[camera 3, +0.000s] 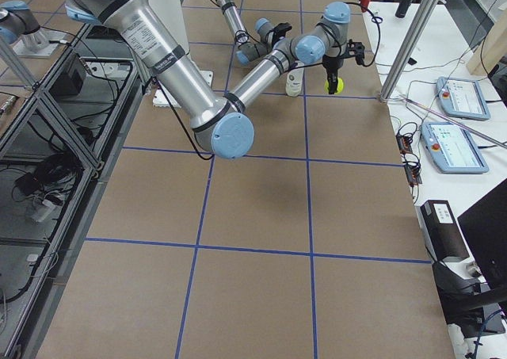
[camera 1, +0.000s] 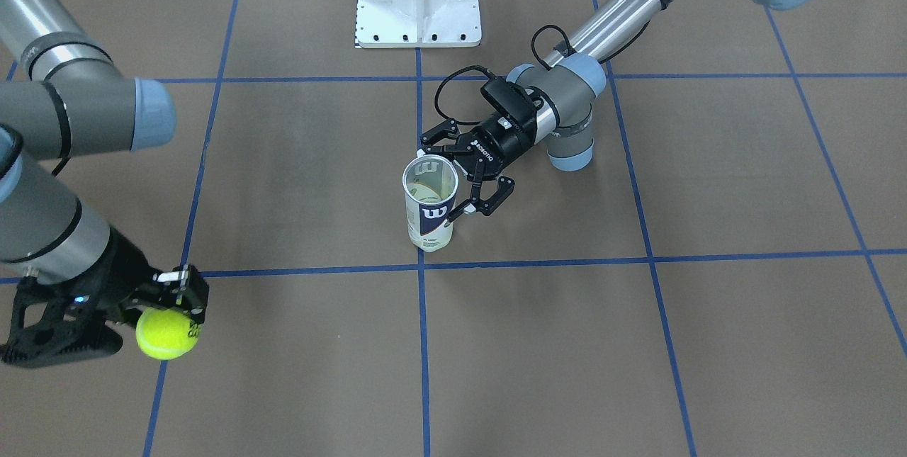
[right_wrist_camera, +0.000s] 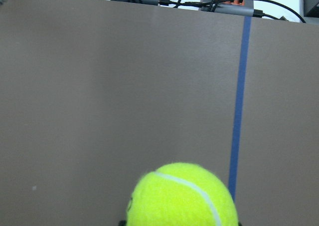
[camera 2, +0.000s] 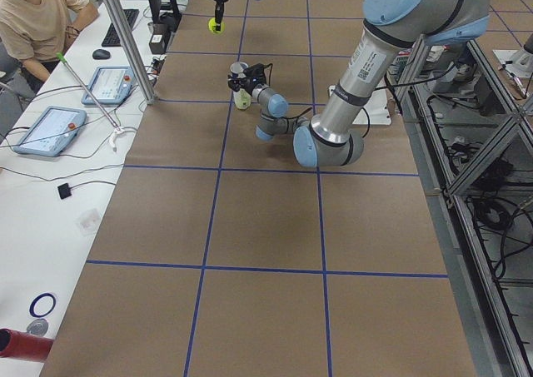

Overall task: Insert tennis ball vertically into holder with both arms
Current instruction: 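Carry the second ball with the right gripper above the can's opening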

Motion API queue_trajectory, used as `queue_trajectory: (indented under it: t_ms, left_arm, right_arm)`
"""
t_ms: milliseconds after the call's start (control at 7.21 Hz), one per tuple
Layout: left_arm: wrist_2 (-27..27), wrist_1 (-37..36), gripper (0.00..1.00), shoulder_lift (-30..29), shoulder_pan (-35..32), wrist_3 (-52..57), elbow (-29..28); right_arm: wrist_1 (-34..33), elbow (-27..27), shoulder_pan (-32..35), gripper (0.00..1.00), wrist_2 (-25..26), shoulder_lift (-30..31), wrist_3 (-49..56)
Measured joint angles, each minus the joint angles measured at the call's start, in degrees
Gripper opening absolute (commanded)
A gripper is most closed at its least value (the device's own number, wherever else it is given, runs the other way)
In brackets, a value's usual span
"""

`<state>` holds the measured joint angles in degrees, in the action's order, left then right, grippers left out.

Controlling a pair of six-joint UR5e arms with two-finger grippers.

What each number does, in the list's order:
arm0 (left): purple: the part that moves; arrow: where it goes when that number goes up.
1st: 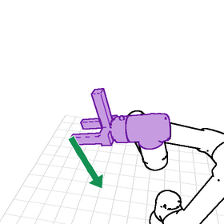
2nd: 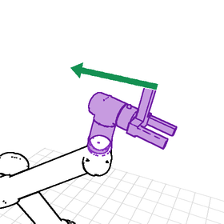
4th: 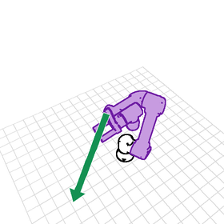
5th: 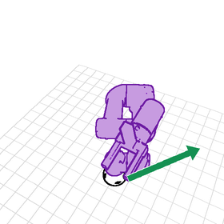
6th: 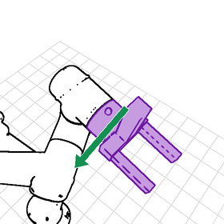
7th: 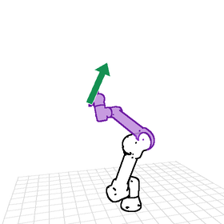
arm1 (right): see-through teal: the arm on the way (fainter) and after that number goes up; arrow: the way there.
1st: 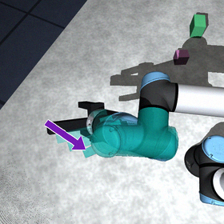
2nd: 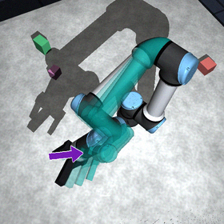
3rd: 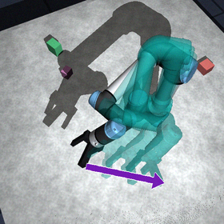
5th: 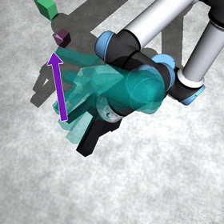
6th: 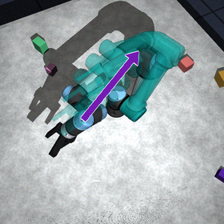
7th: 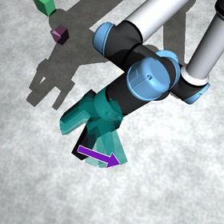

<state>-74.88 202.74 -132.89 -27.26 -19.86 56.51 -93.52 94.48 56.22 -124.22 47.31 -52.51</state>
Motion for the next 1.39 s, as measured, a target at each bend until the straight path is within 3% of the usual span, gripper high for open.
queue_trajectory:
  t_ms: [277, 693, 832, 970, 1109, 1248, 1386]
  left_arm:
    - [0.00, -0.03, 0.99, 0.00, 0.01, 0.00, 0.00]
    - [0.00, -0.06, 0.99, 0.00, 0.08, 0.00, -0.03]
    - [0.00, -0.06, 0.99, 0.00, 0.09, 0.00, -0.04]
    - [0.00, -0.06, 0.99, 0.02, 0.10, 0.00, -0.04]
    - [0.00, -0.06, 0.99, 0.03, 0.10, 0.00, -0.03]
    - [0.00, -0.06, 0.99, 0.04, 0.10, 0.00, -0.01]
    - [0.00, -0.06, 0.99, 0.06, 0.10, 0.00, -0.01]
  right_arm:
    - [-4.71, 3.29, -5.64, 0.00, 3.01, -5.95, -11.05]
    - [-11.83, 3.94, -13.89, 0.05, 9.70, -13.35, -16.65]
    - [-12.22, 3.94, -15.69, 0.25, 11.58, -14.15, -17.35]
    - [-12.31, 3.91, -16.60, 0.61, 12.52, -14.58, -17.60]
    - [-12.32, 3.86, -16.95, 0.86, 13.11, -14.77, -17.54]
    - [-12.29, 3.79, -17.03, 0.97, 13.58, -14.87, -17.16]
    - [-12.25, 3.72, -17.03, 0.98, 13.82, -14.93, -16.58]
